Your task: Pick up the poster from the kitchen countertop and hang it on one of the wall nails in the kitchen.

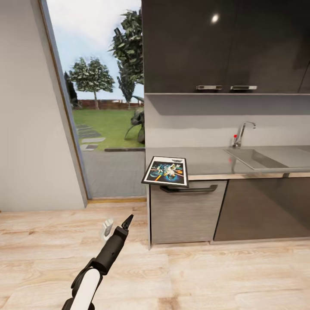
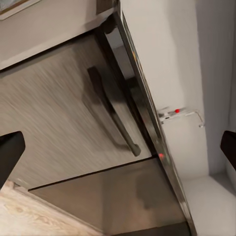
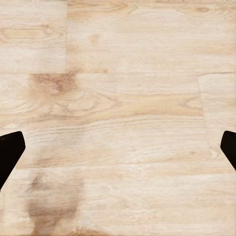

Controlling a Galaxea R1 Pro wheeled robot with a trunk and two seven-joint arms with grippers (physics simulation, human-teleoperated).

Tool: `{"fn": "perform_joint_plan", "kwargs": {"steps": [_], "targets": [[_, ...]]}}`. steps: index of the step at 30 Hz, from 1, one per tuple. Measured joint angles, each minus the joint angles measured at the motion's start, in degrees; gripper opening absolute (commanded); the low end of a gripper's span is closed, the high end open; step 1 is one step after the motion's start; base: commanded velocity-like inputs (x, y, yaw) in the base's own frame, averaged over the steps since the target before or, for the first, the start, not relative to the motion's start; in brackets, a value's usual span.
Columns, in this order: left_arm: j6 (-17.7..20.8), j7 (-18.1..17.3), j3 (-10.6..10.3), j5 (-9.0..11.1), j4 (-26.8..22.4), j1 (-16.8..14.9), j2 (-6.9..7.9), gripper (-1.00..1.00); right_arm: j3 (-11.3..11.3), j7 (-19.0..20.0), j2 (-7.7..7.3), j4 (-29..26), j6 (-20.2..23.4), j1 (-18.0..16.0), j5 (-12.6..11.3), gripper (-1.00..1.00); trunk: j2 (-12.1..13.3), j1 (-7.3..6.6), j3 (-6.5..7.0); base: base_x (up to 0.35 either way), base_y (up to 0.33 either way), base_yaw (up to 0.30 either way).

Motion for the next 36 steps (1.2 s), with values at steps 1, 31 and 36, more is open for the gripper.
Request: {"fn": "perform_joint_plan", "kwargs": {"steps": [1,31,36], "targets": [[0.0,0.0,0.0,0.0,0.0,0.0,0.0,1.0,0.0,0.0,0.0,0.0,0.0,0.0,0.0,1.0,0.0,0.0,0.0,0.234,0.0,0.0],[0.2,0.0,-3.7,-12.0,-2.7,0.0,0.0,1.0,0.1,0.0,0.02,0.1,0.1,0.0,0.1,1.0,0.0,0.02,0.0,0.119,0.0,0.0],[0.4,0.1,-4.0,-24.5,-4.2,0.0,0.0,1.0,0.1,0.0,0.02,0.1,0.1,0.0,0.1,1.0,0.0,0.02,0.0,0.0,0.0,0.0]]}}
